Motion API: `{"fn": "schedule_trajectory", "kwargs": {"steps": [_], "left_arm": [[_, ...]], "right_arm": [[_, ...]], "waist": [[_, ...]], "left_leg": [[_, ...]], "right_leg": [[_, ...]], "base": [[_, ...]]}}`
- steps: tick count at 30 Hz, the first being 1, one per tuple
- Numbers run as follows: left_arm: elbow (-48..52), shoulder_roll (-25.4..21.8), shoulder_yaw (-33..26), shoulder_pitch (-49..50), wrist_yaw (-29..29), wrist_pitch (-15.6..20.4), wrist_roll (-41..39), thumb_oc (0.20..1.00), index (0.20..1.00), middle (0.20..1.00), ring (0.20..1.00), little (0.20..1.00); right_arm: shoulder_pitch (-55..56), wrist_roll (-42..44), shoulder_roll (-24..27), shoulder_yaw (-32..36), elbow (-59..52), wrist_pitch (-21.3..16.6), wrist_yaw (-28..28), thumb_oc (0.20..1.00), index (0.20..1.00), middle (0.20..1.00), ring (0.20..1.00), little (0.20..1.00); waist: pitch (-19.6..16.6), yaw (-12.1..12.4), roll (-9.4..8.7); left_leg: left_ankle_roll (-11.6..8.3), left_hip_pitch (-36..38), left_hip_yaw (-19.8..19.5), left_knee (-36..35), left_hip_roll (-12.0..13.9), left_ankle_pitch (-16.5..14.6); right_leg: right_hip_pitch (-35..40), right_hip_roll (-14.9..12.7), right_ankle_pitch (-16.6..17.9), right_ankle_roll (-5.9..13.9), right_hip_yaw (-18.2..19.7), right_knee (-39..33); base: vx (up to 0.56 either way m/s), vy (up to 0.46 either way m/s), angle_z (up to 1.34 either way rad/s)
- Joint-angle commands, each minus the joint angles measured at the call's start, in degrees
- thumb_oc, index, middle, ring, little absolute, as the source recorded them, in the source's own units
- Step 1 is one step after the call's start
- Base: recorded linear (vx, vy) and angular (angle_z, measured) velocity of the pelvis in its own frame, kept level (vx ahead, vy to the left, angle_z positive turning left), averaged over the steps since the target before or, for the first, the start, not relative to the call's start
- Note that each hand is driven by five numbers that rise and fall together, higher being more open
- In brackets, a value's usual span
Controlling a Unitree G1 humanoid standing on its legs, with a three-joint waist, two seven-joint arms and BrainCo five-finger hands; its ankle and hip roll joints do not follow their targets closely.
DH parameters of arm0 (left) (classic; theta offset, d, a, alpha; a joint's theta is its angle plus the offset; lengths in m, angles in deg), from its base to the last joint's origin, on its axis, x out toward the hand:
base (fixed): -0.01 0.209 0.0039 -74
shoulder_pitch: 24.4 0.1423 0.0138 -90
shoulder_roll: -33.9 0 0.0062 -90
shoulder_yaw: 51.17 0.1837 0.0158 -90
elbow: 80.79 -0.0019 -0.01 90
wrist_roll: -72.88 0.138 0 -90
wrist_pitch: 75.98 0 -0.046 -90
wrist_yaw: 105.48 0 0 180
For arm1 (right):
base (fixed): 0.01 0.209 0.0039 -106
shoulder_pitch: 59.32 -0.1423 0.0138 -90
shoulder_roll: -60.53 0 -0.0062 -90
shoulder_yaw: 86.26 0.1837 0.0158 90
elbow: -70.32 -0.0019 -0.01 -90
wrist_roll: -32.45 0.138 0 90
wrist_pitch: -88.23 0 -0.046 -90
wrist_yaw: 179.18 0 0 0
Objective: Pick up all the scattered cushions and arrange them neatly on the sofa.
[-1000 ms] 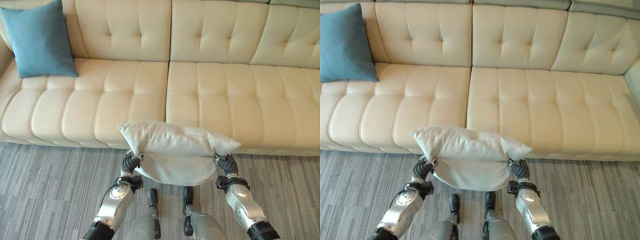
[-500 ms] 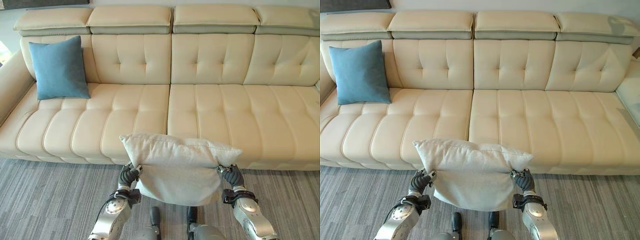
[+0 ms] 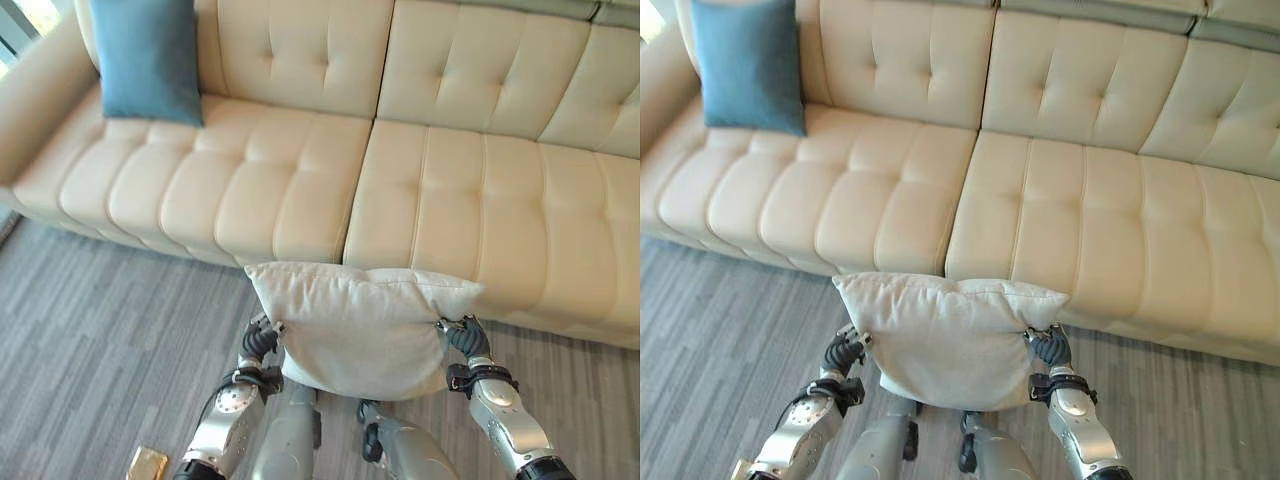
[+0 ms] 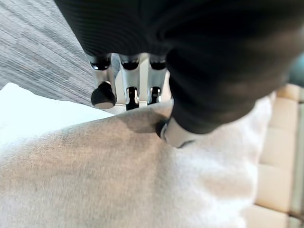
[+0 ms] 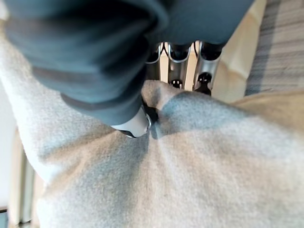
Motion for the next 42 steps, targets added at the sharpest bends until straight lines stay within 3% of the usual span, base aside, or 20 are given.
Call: {"fn": "schedule_trajectory", "kwargs": {"steps": [1,3,4,7,9,11,14,17,18,20,24,25,27,31,33,35,36,37,38,42], "left_arm": [[6.61,-1.85,-0.64,-0.84,0.77,5.17,2.74,0.2,0.2,0.2,0.2,0.2],[6.53,-2.45,-0.38,-1.43,0.56,5.18,2.97,0.2,0.2,0.2,0.2,0.2],[6.82,-3.13,-0.17,-2.16,0.35,4.86,3.05,0.2,0.2,0.2,0.2,0.2],[7.21,-3.59,0.32,-2.88,-0.19,4.71,3.14,0.2,0.2,0.2,0.2,0.2],[7.3,-3.5,0.52,-3.08,-0.42,4.48,3.53,0.2,0.2,0.2,0.2,0.2],[7.06,-3.27,1.09,-3.9,-0.56,4.53,3.64,0.2,0.2,0.2,0.2,0.2],[7.28,-3.12,1.03,-5.02,-0.7,5.12,3.54,0.2,0.2,0.2,0.2,0.2],[7.05,-2.68,0.47,-5.35,-0.42,5.06,3.98,0.2,0.2,0.2,0.2,0.2],[7.03,-2.64,-0.34,-5.22,0.05,4.88,5.13,0.2,0.2,0.2,0.2,0.2],[7.16,-2.55,-0.92,-4.94,0.47,4.89,6.25,0.2,0.2,0.2,0.2,0.2],[7.35,-1.34,-1.33,-4.12,1.24,5.34,6.39,0.2,0.2,0.2,0.2,0.2],[7.49,-0.7,-1.36,-3.82,1.14,5.65,5.73,0.2,0.2,0.2,0.2,0.2],[7.8,-0.33,-1.32,-3.84,0.82,6.06,5.1,0.2,0.2,0.2,0.2,0.2],[8.09,-0.24,-1.24,-4.1,0.11,6.31,4.79,0.2,0.2,0.2,0.2,0.2],[8.41,0.01,-1.83,-4.22,-0.58,6.07,4.35,0.2,0.2,0.2,0.2,0.2],[8.56,0.12,-1.97,-4.12,-0.92,5.92,4.33,0.2,0.2,0.2,0.2,0.2],[8.63,0.14,-2.06,-3.91,-1.33,5.73,4.46,0.2,0.2,0.2,0.2,0.2],[8.87,0.23,-1.94,-3.67,-1.47,5.68,4.2,0.2,0.2,0.2,0.2,0.2],[9.03,0.4,-1.88,-3.29,-1.87,5.56,4.35,0.2,0.2,0.2,0.2,0.2],[8.85,0.73,-1.93,-3.08,-2.19,5.42,4.54,0.2,0.2,0.2,0.2,0.2]], "right_arm": [[-0.31,-1.92,-2.33,0.05,-6.24,-4.1,0.61,0.2,0.2,0.2,0.2,0.2],[-0.9,-2.64,-2.83,-0.43,-5.96,-3.72,0.78,0.2,0.2,0.2,0.2,0.2],[-1.32,-3.0,-3.33,-0.94,-6.1,-3.7,0.88,0.2,0.2,0.2,0.2,0.2],[-1.84,-3.6,-3.96,-1.43,-6.08,-3.53,0.96,0.2,0.2,0.2,0.2,0.2],[-1.81,-3.92,-4.27,-1.47,-5.97,-3.43,0.58,0.2,0.2,0.2,0.2,0.2],[-2.12,-3.78,-4.58,-1.3,-6.28,-3.33,0.33,0.2,0.2,0.2,0.2,0.2],[-2.99,-2.8,-4.86,-0.73,-6.49,-3.6,-0.23,0.2,0.2,0.2,0.2,0.2],[-3.05,-2.28,-4.84,0.0,-7.11,-3.85,-0.43,0.2,0.2,0.2,0.2,0.2],[-2.58,-2.42,-4.81,0.42,-7.59,-3.94,-0.35,0.2,0.2,0.2,0.2,0.2],[-2.15,-2.56,-4.78,0.76,-8.09,-3.95,0.07,0.2,0.2,0.2,0.2,0.2],[-1.34,-2.05,-4.78,1.02,-7.78,-4.52,0.85,0.2,0.2,0.2,0.2,0.2],[-1.54,-1.21,-4.36,0.75,-8.12,-5.09,1.2,0.2,0.2,0.2,0.2,0.2],[-1.97,-0.39,-3.74,0.41,-8.59,-5.5,1.27,0.2,0.2,0.2,0.2,0.2],[-3.09,-0.09,-2.69,0.07,-9.46,-5.73,1.13,0.2,0.2,0.2,0.2,0.2],[-3.82,-0.01,-2.6,0.03,-9.82,-5.45,0.77,0.2,0.2,0.2,0.2,0.2],[-4.23,0.13,-2.87,-0.56,-10.09,-5.43,0.51,0.2,0.2,0.2,0.2,0.2],[-4.6,-0.2,-2.9,-0.89,-10.27,-5.47,0.19,0.2,0.2,0.2,0.2,0.2],[-4.65,-0.33,-2.85,-1.2,-10.39,-5.26,0.22,0.2,0.2,0.2,0.2,0.2],[-4.43,-0.89,-2.54,-1.58,-10.81,-5.0,0.18,0.2,0.2,0.2,0.2,0.2],[-4.15,-1.53,-1.97,-1.63,-11.22,-4.61,-0.12,0.2,0.2,0.2,0.2,0.2]], "waist": [[-7.59,-2.13,-4.76],[-7.88,-1.81,-5.42],[-7.64,-1.87,-5.98],[-5.74,-2.63,-6.15],[-5.14,-3.01,-5.79],[-3.94,-3.58,-4.94],[-2.68,-3.91,-3.76],[-2.97,-4.03,-3.67],[-3.95,-4.13,-4.42],[-4.97,-4.11,-5.01],[-7.85,-4.39,-5.11],[-8.01,-4.19,-5.05],[-7.51,-3.56,-5.15],[-6.75,-2.91,-5.34],[-6.7,-2.58,-5.73],[-6.95,-2.23,-6.31],[-7.31,-2.22,-6.52],[-7.56,-2.22,-6.4],[-8.03,-2.44,-5.68],[-7.9,-3.09,-4.96]], "left_leg": [[-1.35,-2.14,2.6,-1.98,-6.44,3.58],[-0.17,-0.86,3.31,-1.98,-6.96,2.63],[2.62,1.39,3.68,-1.98,-7.77,-0.3],[5.67,5.55,5.0,-1.98,-10.04,-3.29],[6.33,6.86,5.19,-1.98,-10.47,-4.32],[6.48,8.51,5.24,-1.98,-10.1,-5.4],[5.71,10.59,5.66,-1.98,-9.23,-6.04],[4.48,12.8,6.18,-1.98,-9.15,-7.14],[3.73,14.2,6.85,-1.98,-9.49,-8.3],[3.16,15.88,7.31,-1.98,-9.75,-9.32],[2.05,17.85,6.39,3.58,-9.16,-11.92],[-0.22,15.43,6.2,14.95,-7.83,-9.13],[-2.63,11.18,5.25,26.4,-6.95,-5.76],[-3.78,6.47,3.88,36.1,-6.55,-4.01],[-2.49,5.07,5.0,34.05,-5.26,-5.11],[-0.8,5.68,4.96,25.89,-5.03,-7.7],[0.06,6.99,3.99,15.78,-4.75,-8.3],[-0.01,8.04,2.98,9.95,-4.31,-7.21],[-1.49,7.82,1.18,2.12,-2.46,-1.74],[-3.71,5.55,0.43,-1.98,-1.03,1.7]], "right_leg": [[18.27,-6.1,-10.42,5.41,2.27,-5.09],[16.95,-7.48,-11.12,6.12,2.99,-0.79],[12.54,-9.39,-9.96,7.43,3.36,11.3],[4.16,-13.3,0.21,9.45,4.18,28.58],[2.61,-14.59,1.86,9.15,4.05,32.46],[-2.64,-13.52,-0.76,8.08,5.67,36.19],[-5.42,-10.5,-4.89,7.38,4.81,26.53],[-4.14,-6.86,-0.85,8.58,5.63,4.99],[-3.09,-6.58,3.59,9.93,3.97,-6.64],[-3.3,-6.97,4.79,10.91,1.25,-8.27],[1.25,-6.77,5.14,9.53,0.27,-8.27],[5.35,-6.49,3.87,8.04,-0.17,-8.27],[8.4,-6.14,2.1,6.33,-0.92,-8.27],[11.3,-5.69,0.14,4.57,-1.54,-8.27],[12.48,-5.95,-0.81,4.13,-1.72,-8.27],[13.23,-6.47,-1.47,4.57,-1.49,-8.27],[13.3,-6.72,-1.81,5.06,-1.27,-8.27],[13.64,-6.63,-2.08,5.1,-1.05,-8.27],[14.05,-6.23,-3.1,4.66,-1.06,-8.27],[16.48,-6.24,-4.63,4.23,-1.7,-8.27]], "base": [[0.53,0.259,-0.16],[0.42,0.221,-0.11],[0.28,0.201,-0.34],[0.2,0.222,-0.2],[0.14,0.144,-0.04],[0.18,0.113,-0.01],[0.18,0.011,0.11],[0.29,-0.083,-0.29],[0.39,-0.125,-0.11],[0.39,-0.131,0.12],[0.44,-0.147,0.09],[0.43,-0.229,0.14],[0.28,-0.188,0.17],[0.2,-0.127,0.12],[0.17,-0.064,-0.05],[0.2,-0.01,0.14],[0.26,0.025,0.04],[0.32,0.077,-0.04],[0.23,0.063,-0.04],[0.23,0.122,0.01]]}}
